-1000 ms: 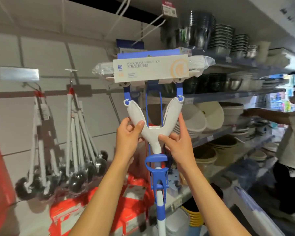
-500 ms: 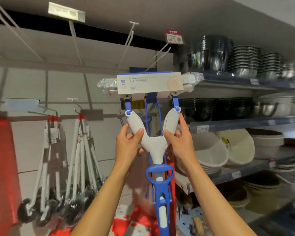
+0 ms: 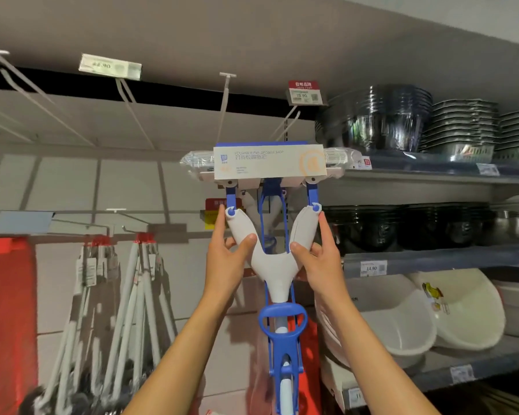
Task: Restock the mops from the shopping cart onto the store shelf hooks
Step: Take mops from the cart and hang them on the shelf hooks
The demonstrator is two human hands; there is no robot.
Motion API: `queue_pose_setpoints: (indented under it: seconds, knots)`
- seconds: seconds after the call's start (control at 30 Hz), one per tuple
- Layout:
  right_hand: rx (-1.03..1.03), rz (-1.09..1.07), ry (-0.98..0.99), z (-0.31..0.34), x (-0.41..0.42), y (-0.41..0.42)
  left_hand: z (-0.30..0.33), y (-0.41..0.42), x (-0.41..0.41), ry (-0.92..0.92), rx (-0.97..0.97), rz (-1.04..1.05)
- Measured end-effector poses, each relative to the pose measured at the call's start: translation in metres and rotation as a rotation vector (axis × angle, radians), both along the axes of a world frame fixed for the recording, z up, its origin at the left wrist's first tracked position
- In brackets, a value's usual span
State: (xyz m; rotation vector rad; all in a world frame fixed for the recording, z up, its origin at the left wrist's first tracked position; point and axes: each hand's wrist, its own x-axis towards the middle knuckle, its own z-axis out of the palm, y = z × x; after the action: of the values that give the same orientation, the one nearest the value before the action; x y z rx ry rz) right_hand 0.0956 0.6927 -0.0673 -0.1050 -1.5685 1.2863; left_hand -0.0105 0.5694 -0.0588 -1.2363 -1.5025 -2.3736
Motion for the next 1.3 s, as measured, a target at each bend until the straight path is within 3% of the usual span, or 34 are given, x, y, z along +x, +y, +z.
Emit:
queue_pose_setpoints:
  seconds: [0.53,0.83,1.3]
  knots:
    - [0.024,-0.098,0.074,0.047,-0.043,0.073,0.044,0.085,-0.042,0.131,0.152,-0.026]
    - [0.050,-0.054,0.148,0.058,-0.050,0.094,0.056,0.109,-0.042,0.194,0.184,-0.006]
    - [0.102,0.039,0.110,0.061,-0.036,0.137,0.057,0.139,-0.027,0.189,0.156,0.018]
